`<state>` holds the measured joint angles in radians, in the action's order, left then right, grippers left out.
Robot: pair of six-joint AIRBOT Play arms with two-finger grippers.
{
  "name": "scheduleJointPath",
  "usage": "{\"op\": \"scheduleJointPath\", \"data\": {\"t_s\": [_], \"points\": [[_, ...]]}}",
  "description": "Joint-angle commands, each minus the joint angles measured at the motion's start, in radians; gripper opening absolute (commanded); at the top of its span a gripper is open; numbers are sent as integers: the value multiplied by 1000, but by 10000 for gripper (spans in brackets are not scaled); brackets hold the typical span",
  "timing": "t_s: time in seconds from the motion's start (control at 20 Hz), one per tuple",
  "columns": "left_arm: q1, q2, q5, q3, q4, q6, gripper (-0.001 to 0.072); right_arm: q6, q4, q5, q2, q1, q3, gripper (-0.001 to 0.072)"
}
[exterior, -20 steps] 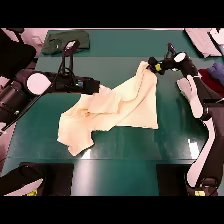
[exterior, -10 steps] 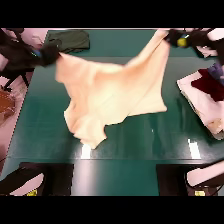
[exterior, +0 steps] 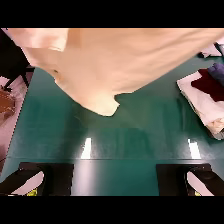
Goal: Fold the shirts.
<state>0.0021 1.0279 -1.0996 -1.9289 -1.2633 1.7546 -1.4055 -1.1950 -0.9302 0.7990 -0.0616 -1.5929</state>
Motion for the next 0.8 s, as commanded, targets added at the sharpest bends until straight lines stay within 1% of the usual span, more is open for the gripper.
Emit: {"op": "scheduleJointPath", "data": {"t_s": [0.0, 0.1, 0.2, 0.35, 0.45, 0.5, 0.55, 0.6, 0.65, 0.7, 0.75], "points": [[6, -2, -169, -182, -4, -27, 20, -63, -108, -48, -205, 0, 17, 15], [6, -23, -241, -224, -5, -28, 20, -106, -159, -125, -252, 0, -32, 16], [6, -82, -298, -224, -4, -40, 20, -112, -195, -234, -278, 0, -98, 15], [6, -148, -382, -218, -16, -46, 20, -120, -197, -381, -264, 0, -180, 16], [6, -146, -421, -200, -21, -46, 19, -148, -204, -468, -212, 0, -139, 16], [6, -143, -411, -144, -12, -46, 19, -148, -202, -480, -183, 0, -73, 16], [6, -135, -384, -59, 14, -54, 19, -147, -201, -455, -150, 0, 23, 16], [6, -114, -334, 49, 54, -70, 20, -145, -192, -393, -114, 0, 118, 15], [4, -85, -259, 156, 100, -99, 20, -145, -192, -287, -67, 0, 217, 15], [-8, -53, -146, 269, 133, -121, 20, -141, -193, -180, -18, 0, 293, 15], [-31, -23, -11, 367, 135, -142, 20, -133, -202, -62, 43, -6, 353, 15]]}}
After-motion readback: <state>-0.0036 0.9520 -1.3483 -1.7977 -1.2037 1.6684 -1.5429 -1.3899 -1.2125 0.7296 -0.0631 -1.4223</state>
